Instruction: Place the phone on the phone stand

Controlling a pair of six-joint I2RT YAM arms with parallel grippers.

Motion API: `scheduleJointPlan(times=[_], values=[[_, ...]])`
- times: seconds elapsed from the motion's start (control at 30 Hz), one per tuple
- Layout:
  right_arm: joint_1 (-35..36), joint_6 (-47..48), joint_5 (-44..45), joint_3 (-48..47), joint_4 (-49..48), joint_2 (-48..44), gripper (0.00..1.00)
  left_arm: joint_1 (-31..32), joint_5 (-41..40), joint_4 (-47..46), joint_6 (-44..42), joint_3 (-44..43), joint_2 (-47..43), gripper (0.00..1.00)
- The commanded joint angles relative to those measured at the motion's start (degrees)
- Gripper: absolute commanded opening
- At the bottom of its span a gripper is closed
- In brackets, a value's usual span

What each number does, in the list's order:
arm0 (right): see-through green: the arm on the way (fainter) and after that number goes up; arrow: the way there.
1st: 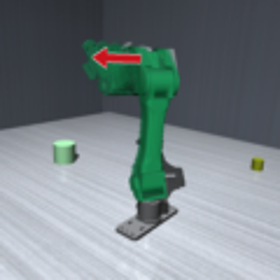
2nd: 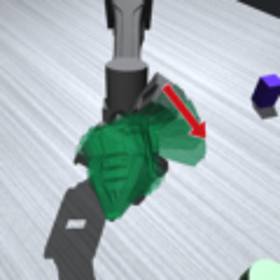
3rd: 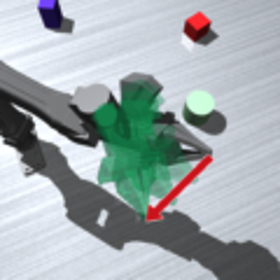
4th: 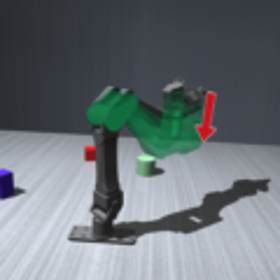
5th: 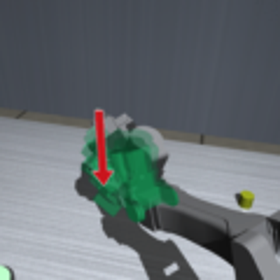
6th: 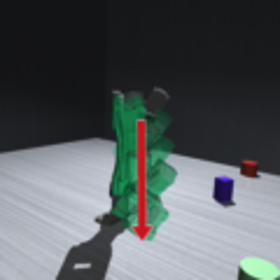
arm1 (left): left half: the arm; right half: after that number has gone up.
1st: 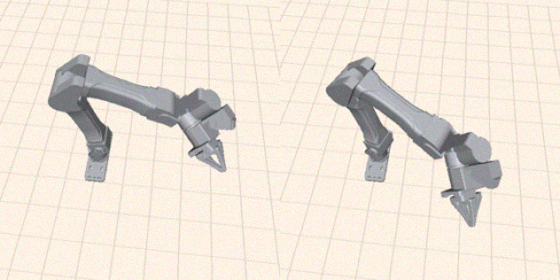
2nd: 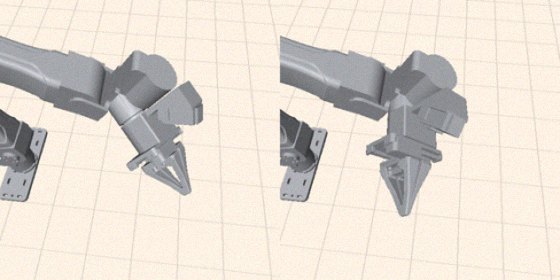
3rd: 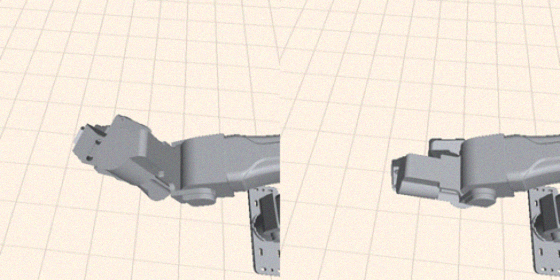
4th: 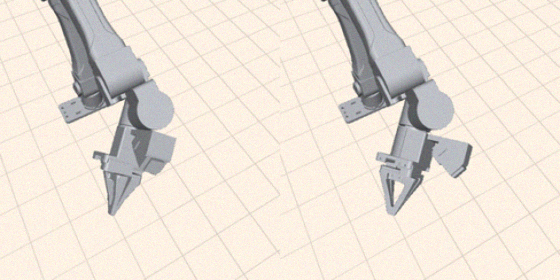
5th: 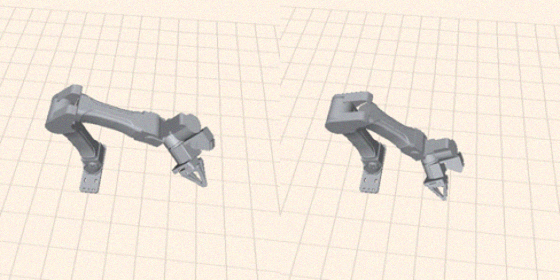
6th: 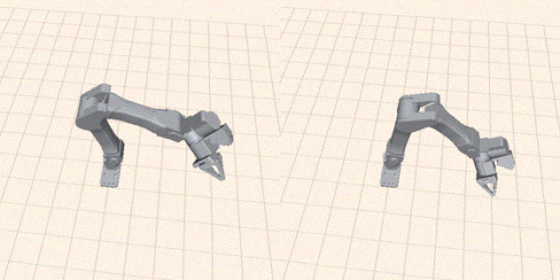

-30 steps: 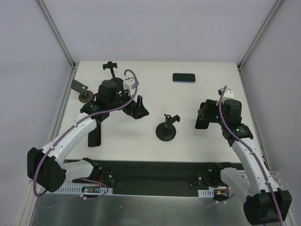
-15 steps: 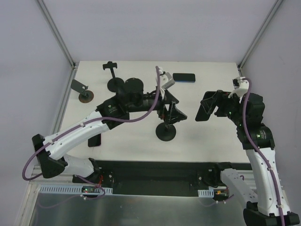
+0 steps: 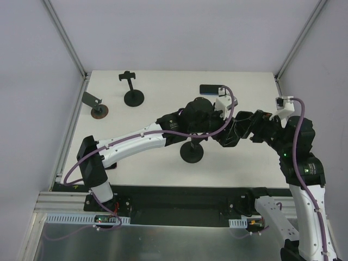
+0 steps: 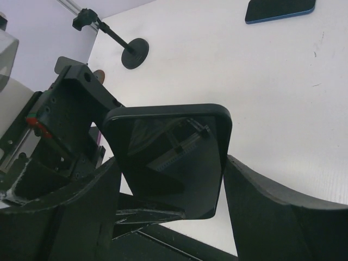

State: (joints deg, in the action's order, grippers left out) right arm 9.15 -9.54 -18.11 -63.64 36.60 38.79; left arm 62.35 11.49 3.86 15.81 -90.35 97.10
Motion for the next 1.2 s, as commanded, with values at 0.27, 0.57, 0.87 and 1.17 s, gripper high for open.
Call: scheduleJointPlan(times=[0.27,0.57,0.87,1.17], values=[[0.26,-3.65,0.09,-2.28,0.66,-4.51,0.43,1.11,-0.59,-1.83,3.34,-3.53,0.20,0.00],[0.26,2.24,-5.77,-1.23,4.45,-9.43,0.96,1.11,1.25,-7.71,7.38,7.62,-11.57,0.00],[0.35,-3.99,-34.69,12.74,-20.05,-14.70,0.96,0.14,5.21,-27.66,17.40,26.96,-29.24,0.00],[2.98,-25.68,-40.60,19.42,-45.98,-14.79,0.75,-0.65,9.69,-38.47,25.49,31.02,-32.06,0.00]])
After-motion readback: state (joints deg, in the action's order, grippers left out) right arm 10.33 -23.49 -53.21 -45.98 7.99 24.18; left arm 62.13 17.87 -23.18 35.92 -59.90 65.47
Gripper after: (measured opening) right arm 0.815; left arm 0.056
